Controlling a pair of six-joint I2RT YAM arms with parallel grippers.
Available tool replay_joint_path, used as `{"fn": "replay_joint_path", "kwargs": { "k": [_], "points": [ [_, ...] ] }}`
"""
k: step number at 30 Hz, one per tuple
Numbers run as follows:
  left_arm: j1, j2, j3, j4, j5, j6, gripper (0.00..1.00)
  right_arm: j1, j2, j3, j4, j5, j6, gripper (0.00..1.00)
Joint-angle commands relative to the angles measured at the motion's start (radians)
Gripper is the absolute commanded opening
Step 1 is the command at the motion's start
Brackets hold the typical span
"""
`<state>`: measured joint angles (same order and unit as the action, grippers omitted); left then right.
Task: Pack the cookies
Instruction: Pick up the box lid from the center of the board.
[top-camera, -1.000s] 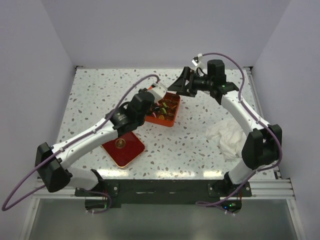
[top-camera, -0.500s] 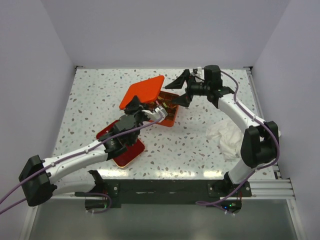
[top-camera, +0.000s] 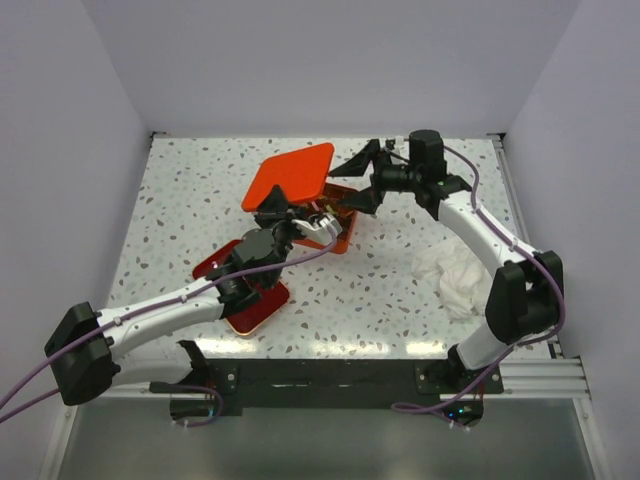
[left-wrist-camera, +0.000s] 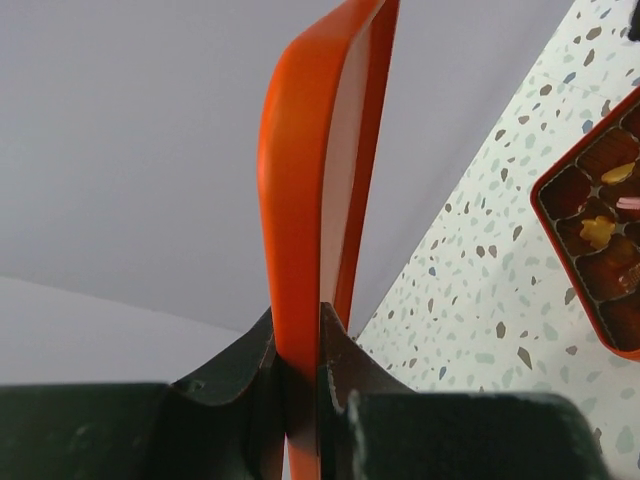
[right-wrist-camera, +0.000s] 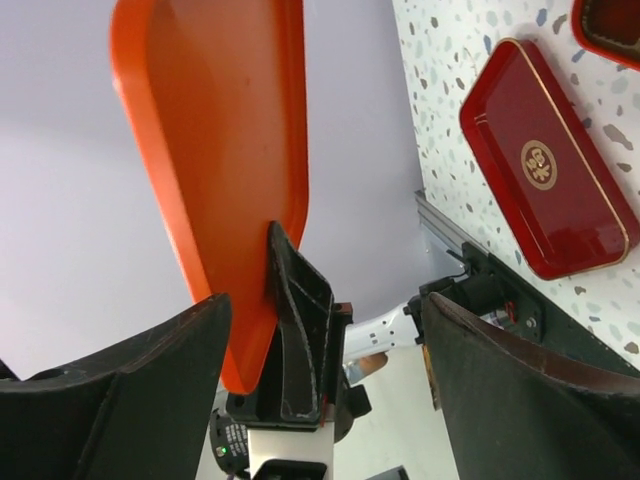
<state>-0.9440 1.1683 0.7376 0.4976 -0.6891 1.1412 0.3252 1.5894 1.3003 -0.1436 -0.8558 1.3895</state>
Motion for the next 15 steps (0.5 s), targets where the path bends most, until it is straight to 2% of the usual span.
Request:
{"fn": "replay_joint_path", "kwargs": {
  "k": [1,9,15],
  "points": [
    [-0.006,-0.018,-0.012,0.059,-0.006,0.017,0.0,0.003,-0.081,-0.001,0.053,-0.049,-0.004,0.79],
    [-0.007,-0.036,-0.003,0.055,-0.009,0.009,0.0,0.015,-0.063,0.004,0.064,-0.048,-0.007,0.8],
    [-0.03,0.013,0.026,0.045,0.017,0.019,0.0,0.1,0.023,0.091,0.067,0.026,0.034,0.78]
  ]
}}
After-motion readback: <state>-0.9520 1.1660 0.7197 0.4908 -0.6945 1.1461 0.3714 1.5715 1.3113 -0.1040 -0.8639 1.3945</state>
